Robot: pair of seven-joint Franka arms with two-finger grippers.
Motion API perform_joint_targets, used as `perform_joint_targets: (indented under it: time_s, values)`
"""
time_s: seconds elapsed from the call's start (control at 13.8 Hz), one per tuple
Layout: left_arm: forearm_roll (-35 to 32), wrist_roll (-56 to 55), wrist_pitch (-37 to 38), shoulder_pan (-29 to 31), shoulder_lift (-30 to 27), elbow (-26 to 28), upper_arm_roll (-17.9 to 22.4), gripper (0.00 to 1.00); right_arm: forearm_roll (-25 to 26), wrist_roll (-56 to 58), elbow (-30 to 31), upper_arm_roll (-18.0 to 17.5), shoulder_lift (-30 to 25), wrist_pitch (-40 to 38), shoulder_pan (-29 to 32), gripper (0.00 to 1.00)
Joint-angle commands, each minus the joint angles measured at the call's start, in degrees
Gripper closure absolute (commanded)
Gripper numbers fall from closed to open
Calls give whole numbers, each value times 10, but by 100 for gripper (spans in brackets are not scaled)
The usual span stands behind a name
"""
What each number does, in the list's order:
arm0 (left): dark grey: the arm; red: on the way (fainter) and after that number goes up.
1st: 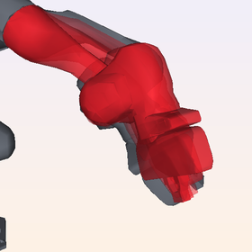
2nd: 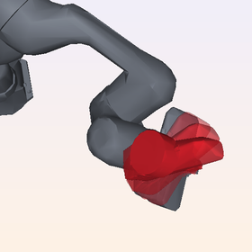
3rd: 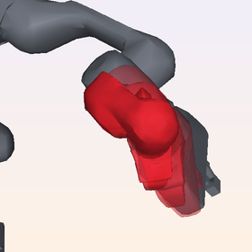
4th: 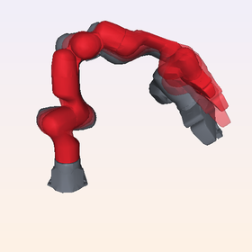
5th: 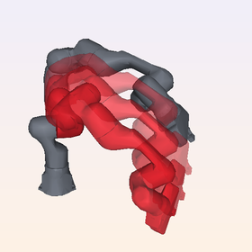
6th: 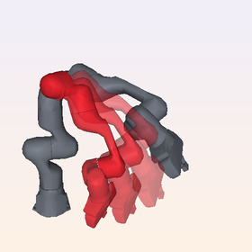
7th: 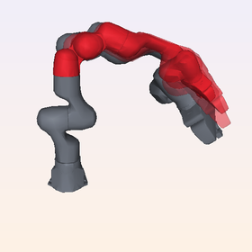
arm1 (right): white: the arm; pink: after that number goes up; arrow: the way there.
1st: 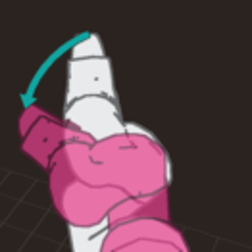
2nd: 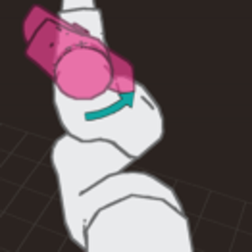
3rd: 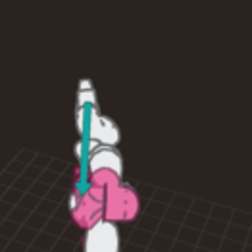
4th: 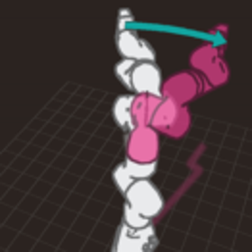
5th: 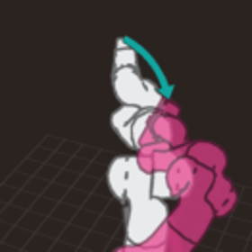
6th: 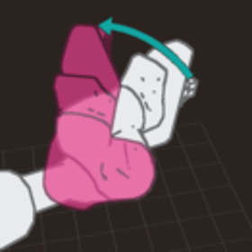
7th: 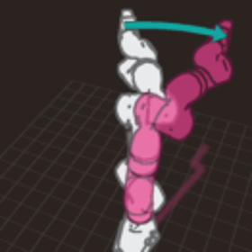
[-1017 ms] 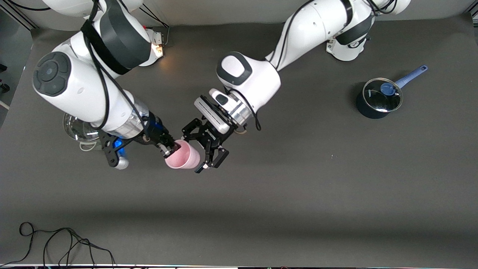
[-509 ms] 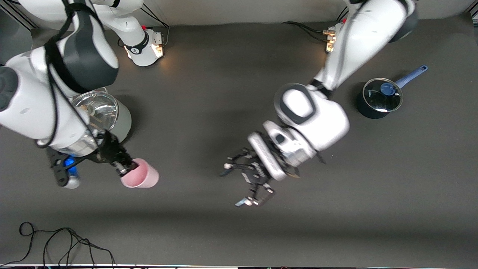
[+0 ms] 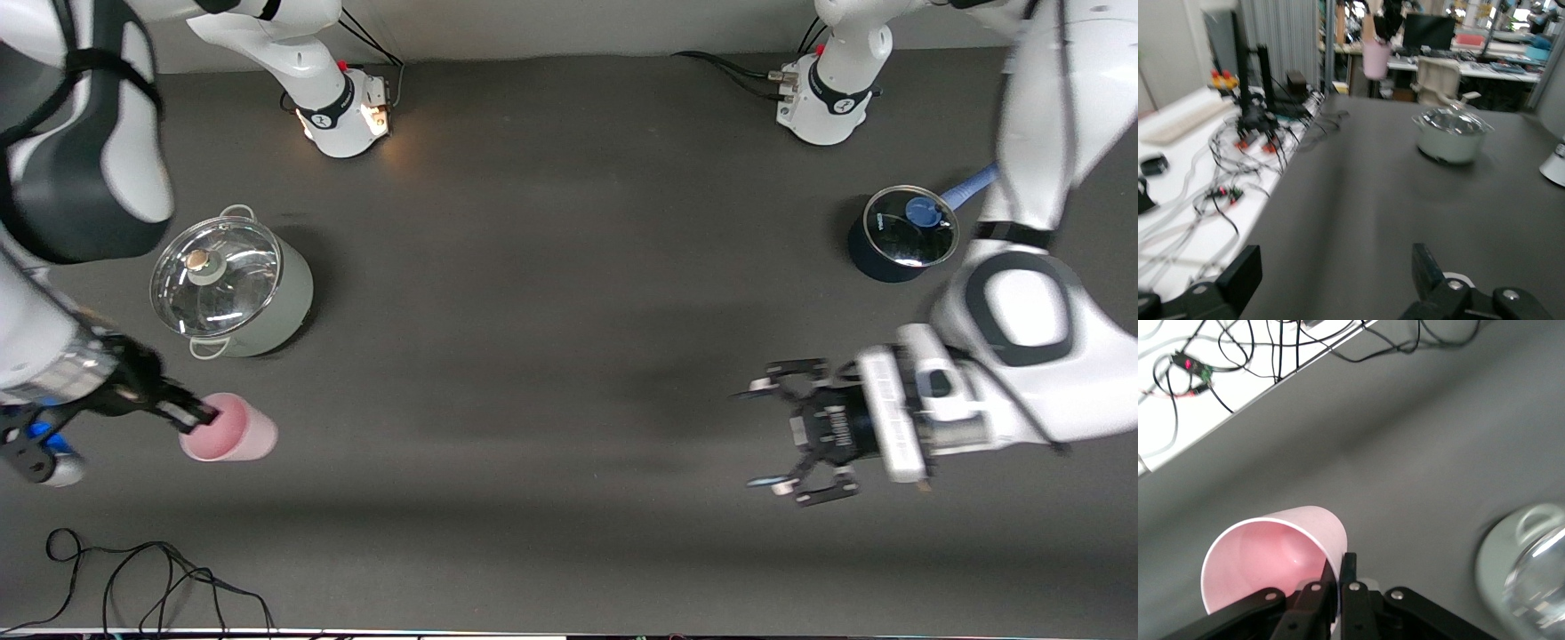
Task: Transfer pink cup from left to right arm
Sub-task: 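Lower the pink cup to the table with the right gripper while the left gripper returns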
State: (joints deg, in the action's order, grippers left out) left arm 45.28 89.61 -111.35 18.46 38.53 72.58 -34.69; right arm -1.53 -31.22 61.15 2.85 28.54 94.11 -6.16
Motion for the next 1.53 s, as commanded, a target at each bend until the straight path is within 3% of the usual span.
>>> perform_joint_targets:
  time_s: [0.0,0.22,0.44,0.65,0.87,1.31,1.45]
  values:
    - [-91,-91,123,61,-56,22,1,0,6,166,51,11,-33,0,32,100]
    - [-236,-204,225,98,-107,18,2,0,2,303,127,37,-67,31,54,100]
    - [-382,-308,271,110,-158,16,3,0,-5,385,271,68,-127,137,55,100]
    - [-488,-471,288,109,-189,16,3,0,-38,452,344,74,-112,217,56,100]
    - [-513,-636,305,110,-195,15,21,0,-72,501,402,73,-69,311,60,100]
    - [-513,-907,368,101,-212,20,28,0,-89,519,378,67,36,393,55,100]
    - [-513,-908,374,101,-213,17,26,0,-89,513,346,67,68,392,54,100]
